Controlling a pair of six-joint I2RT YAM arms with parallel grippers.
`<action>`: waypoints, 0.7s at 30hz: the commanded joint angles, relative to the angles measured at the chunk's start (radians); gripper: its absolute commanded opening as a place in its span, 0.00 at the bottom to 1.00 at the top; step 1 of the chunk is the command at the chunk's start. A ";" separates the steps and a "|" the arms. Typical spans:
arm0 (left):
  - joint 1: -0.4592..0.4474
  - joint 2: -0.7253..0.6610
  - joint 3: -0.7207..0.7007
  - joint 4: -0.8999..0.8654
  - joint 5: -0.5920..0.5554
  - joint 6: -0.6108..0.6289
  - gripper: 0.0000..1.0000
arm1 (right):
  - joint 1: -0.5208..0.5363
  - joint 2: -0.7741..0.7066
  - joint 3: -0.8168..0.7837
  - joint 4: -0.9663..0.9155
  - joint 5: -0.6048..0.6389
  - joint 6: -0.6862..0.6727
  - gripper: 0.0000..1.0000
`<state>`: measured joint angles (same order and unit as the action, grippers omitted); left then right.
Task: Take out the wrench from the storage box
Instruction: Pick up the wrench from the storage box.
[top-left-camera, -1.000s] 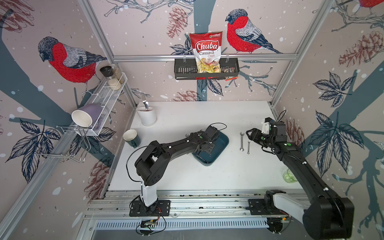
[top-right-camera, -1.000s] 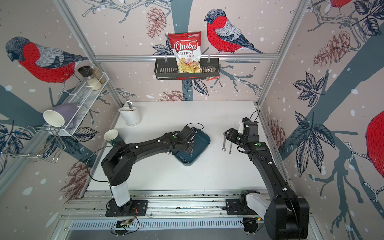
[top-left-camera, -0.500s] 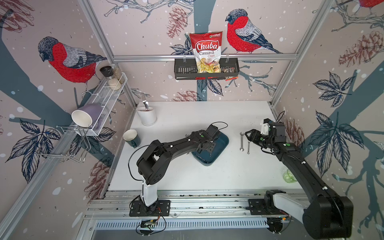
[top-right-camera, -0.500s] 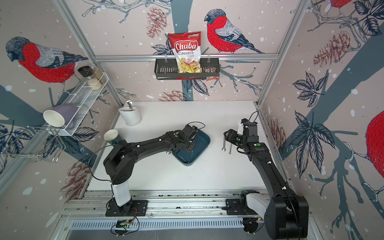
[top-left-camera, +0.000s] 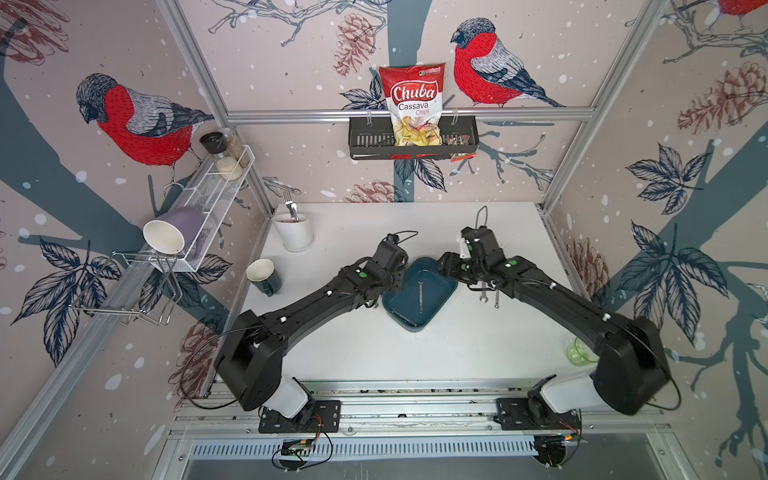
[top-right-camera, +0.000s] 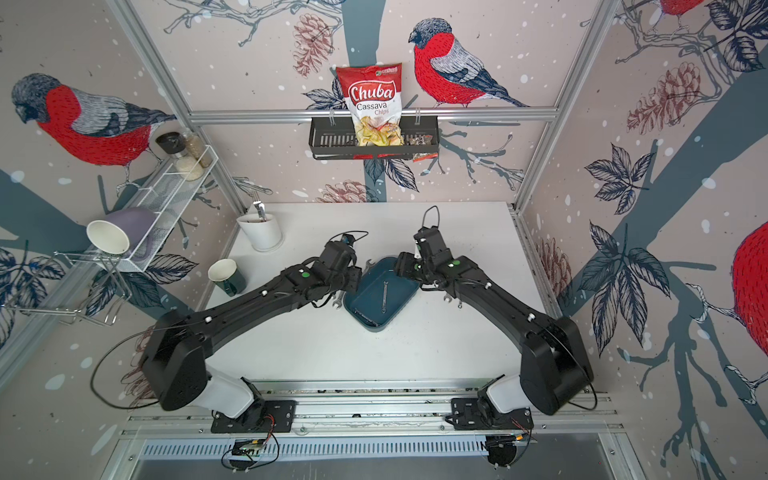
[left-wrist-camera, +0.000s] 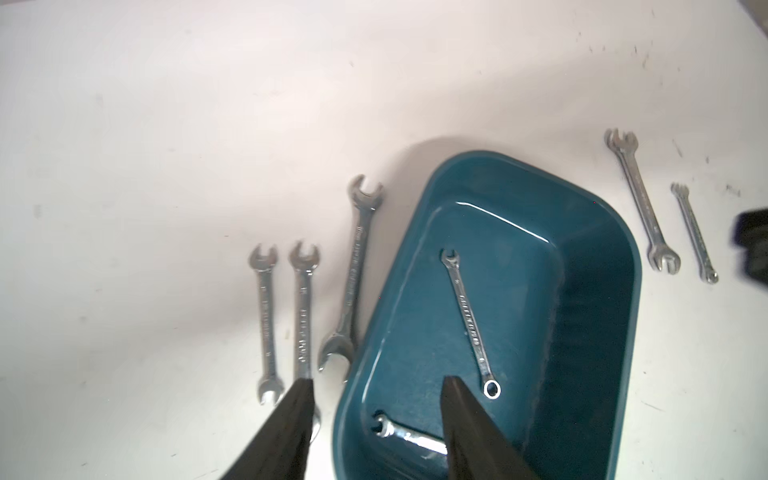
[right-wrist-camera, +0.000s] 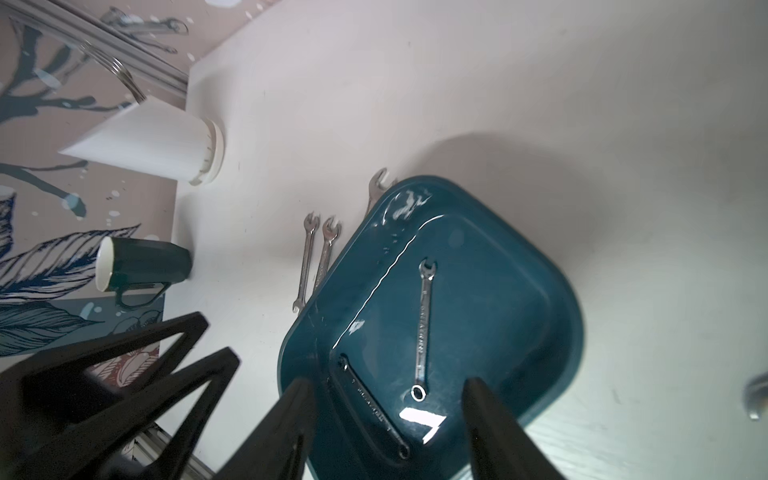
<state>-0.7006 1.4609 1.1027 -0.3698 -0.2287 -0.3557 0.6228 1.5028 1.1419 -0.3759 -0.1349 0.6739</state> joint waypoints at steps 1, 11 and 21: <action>0.046 -0.116 -0.060 0.035 -0.066 -0.039 0.58 | 0.074 0.121 0.106 -0.139 0.123 0.081 0.62; 0.101 -0.286 -0.168 0.034 -0.063 -0.029 0.64 | 0.152 0.488 0.380 -0.378 0.157 0.108 0.62; 0.100 -0.305 -0.170 0.036 -0.040 -0.018 0.66 | 0.153 0.606 0.444 -0.456 0.169 0.109 0.55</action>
<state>-0.6018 1.1637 0.9371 -0.3538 -0.2859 -0.3767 0.7731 2.1052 1.5764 -0.7860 0.0071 0.7650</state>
